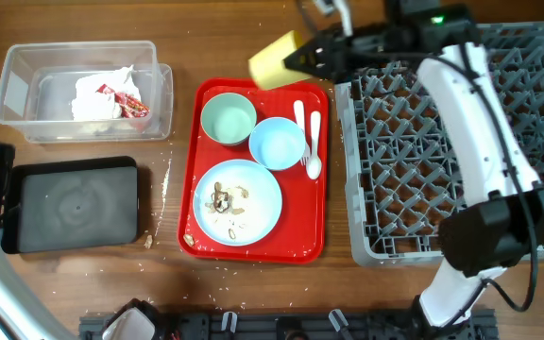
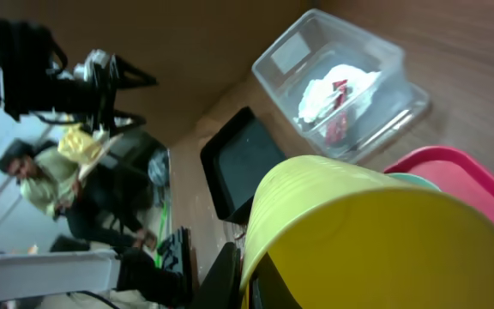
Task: Sort waste into correct bins and load items into the dishwasher rack
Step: 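Carry the yellow cup over the rack and lower it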
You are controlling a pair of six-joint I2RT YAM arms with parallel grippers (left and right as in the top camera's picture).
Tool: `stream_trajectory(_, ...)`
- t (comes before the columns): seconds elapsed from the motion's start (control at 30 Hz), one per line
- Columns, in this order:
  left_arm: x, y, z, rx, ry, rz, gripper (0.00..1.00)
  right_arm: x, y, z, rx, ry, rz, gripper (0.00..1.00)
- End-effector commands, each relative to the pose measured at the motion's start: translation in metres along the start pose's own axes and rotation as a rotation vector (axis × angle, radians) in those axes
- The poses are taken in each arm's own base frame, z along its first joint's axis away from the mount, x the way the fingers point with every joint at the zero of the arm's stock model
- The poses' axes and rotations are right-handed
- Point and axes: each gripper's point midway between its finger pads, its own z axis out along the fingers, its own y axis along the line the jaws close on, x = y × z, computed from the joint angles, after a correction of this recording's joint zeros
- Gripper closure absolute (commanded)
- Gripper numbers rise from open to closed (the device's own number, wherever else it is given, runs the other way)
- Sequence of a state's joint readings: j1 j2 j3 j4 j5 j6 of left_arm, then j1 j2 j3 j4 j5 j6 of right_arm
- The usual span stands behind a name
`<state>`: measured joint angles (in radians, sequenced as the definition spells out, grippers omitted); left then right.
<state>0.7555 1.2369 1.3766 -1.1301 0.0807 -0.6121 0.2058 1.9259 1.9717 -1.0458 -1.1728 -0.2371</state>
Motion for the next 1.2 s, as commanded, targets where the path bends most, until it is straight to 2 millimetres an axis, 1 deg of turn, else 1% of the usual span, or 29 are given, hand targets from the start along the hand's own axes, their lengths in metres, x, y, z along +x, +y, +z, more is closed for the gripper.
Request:
stream_trajectory(0.0, 0.0, 0.001, 0.0, 0.002, 0.002, -0.009, 0.0, -0.006, -0.008, -0.027, -0.003, -0.055, 0.01, 0.96)
stream_trajectory(0.07, 0.0, 0.001, 0.0, 0.002, 0.002, -0.009, 0.0, -0.007, -0.025, -0.052, 0.05, -0.092, 0.046, 0.96)
stream_trajectory(0.13, 0.0, 0.001, 0.0, 0.002, 0.002, -0.009, 0.0, -0.005, -0.042, -0.081, 0.11, -0.129, 0.095, 0.96)
stream_trajectory(0.17, 0.0, 0.001, 0.0, 0.002, 0.002, -0.009, 0.0, -0.001, -0.054, -0.092, 0.165, -0.131, 0.126, 0.96)
stream_trajectory(0.23, 0.0, 0.001, 0.0, 0.002, 0.002, -0.009, 0.0, 0.014, -0.086, -0.116, 0.331, -0.114, 0.218, 0.96)
stream_trajectory(0.3, 0.0, 0.001, 0.0, 0.002, 0.002, -0.009, 0.0, 0.025, -0.099, -0.127, 0.414, -0.09, 0.256, 0.96)
stream_trajectory(0.37, 0.0, 0.001, 0.0, 0.002, 0.002, -0.009, 0.0, 0.032, -0.108, -0.132, 0.473, -0.069, 0.277, 0.96)
stream_trajectory(0.47, 0.0, 0.001, 0.0, 0.002, 0.002, -0.009, 0.0, 0.051, -0.131, -0.145, 0.627, -0.015, 0.343, 0.96)
stream_trajectory(0.53, 0.0, 0.001, 0.0, 0.002, 0.002, -0.009, 0.0, 0.067, -0.141, -0.149, 0.647, 0.003, 0.382, 0.96)
stream_trajectory(0.63, 0.0, 0.001, 0.0, 0.002, 0.002, -0.009, 0.0, 0.082, -0.151, -0.158, 0.651, -0.004, 0.432, 0.96)
stream_trajectory(0.73, 0.0, 0.001, 0.0, 0.002, 0.002, -0.009, 0.0, 0.093, -0.151, -0.161, 0.577, -0.041, 0.482, 0.96)
stream_trajectory(0.8, 0.0, 0.001, 0.0, 0.002, 0.002, -0.009, 0.0, 0.102, -0.154, -0.161, 0.572, -0.037, 0.516, 0.96)
stream_trajectory(0.87, 0.0, 0.001, 0.0, 0.002, 0.002, -0.009, 0.0, 0.115, -0.156, -0.158, 0.56, -0.022, 0.554, 0.96)
stream_trajectory(0.93, 0.0, 0.001, 0.0, 0.002, 0.002, -0.009, 0.0, 0.121, -0.157, -0.155, 0.555, -0.013, 0.571, 0.96)
stream_trajectory(0.97, 0.0, 0.001, 0.0, 0.002, 0.002, -0.009, 0.0, 0.123, -0.158, -0.156, 0.562, -0.01, 0.574, 0.83)
stream_trajectory(1.0, 0.0, 0.001, 0.0, 0.002, 0.002, -0.009, 0.0, 0.126, -0.162, -0.159, 0.593, -0.001, 0.586, 0.76)
stream_trajectory(1.03, 0.0, 0.001, 0.0, 0.002, 0.002, -0.009, 0.0, 0.131, -0.167, -0.163, 0.639, 0.006, 0.625, 0.73)
stream_trajectory(1.1, 0.0, 0.001, 0.0, 0.002, 0.002, -0.009, 0.0, 0.136, -0.172, -0.169, 0.694, 0.019, 0.652, 0.72)
stream_trajectory(1.17, 0.0, 0.001, 0.0, 0.002, 0.002, -0.009, 0.0, 0.129, -0.171, -0.172, 0.701, 0.01, 0.638, 0.73)
